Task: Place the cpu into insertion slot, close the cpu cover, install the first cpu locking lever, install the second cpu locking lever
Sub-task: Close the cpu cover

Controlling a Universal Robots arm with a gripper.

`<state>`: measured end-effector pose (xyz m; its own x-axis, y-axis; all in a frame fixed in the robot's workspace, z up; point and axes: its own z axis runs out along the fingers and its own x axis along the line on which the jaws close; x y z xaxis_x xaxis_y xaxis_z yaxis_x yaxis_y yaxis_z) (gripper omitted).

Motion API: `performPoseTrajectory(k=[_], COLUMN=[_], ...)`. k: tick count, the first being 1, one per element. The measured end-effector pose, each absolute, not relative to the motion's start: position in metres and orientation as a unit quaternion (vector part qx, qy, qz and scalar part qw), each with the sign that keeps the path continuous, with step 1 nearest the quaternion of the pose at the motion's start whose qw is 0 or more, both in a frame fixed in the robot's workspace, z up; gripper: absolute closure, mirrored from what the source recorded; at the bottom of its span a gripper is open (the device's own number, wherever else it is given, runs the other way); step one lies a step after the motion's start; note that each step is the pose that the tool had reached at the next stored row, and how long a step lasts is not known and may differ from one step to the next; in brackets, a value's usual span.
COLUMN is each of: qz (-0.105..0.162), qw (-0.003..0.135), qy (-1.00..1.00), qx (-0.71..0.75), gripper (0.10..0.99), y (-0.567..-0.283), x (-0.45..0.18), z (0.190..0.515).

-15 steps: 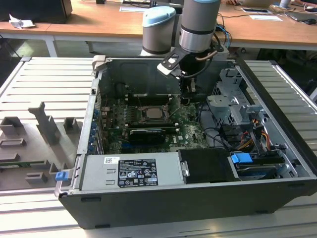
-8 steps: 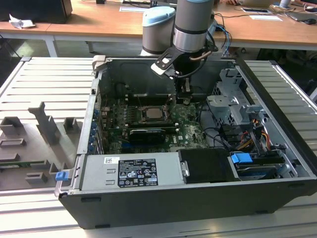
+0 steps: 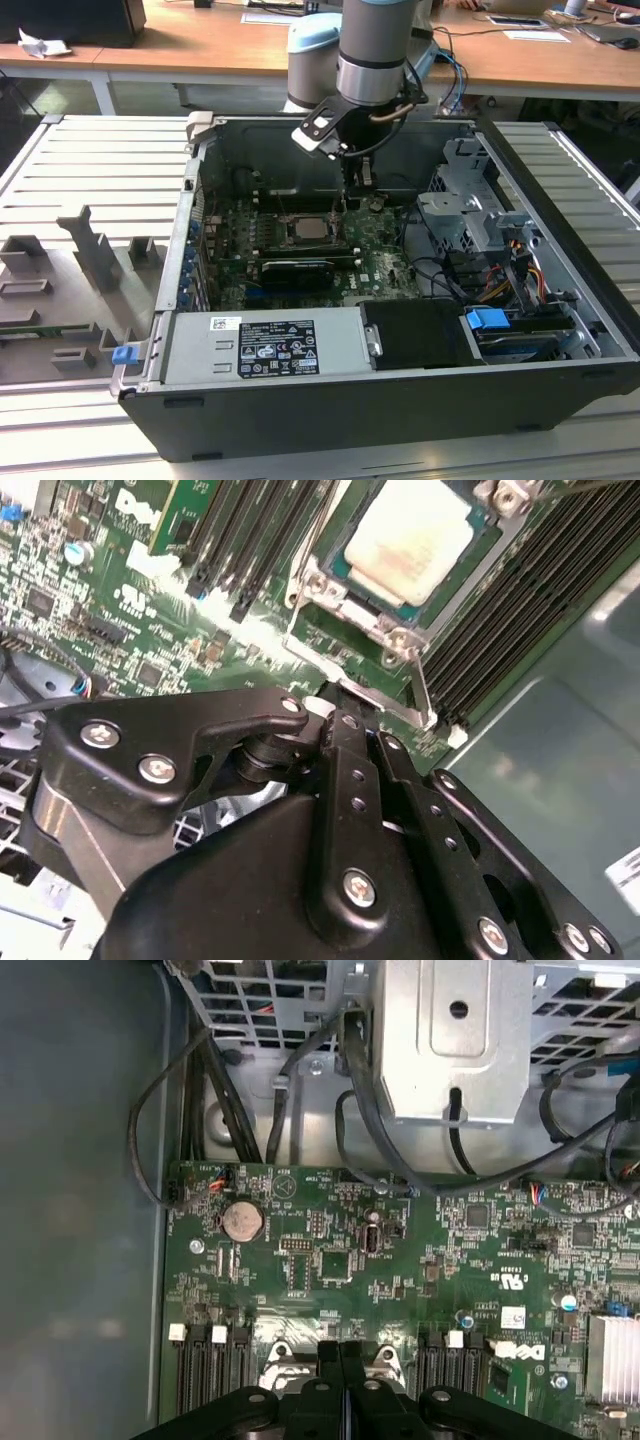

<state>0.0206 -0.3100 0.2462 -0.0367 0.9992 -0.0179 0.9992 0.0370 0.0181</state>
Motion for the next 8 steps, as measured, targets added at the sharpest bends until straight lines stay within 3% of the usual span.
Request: performPoseTrajectory(k=[8], qz=[0.001], qw=[0.013], qy=[0.720], qx=[0.694], gripper=[0.980], y=[-0.310], x=[0.002], z=[0.240])
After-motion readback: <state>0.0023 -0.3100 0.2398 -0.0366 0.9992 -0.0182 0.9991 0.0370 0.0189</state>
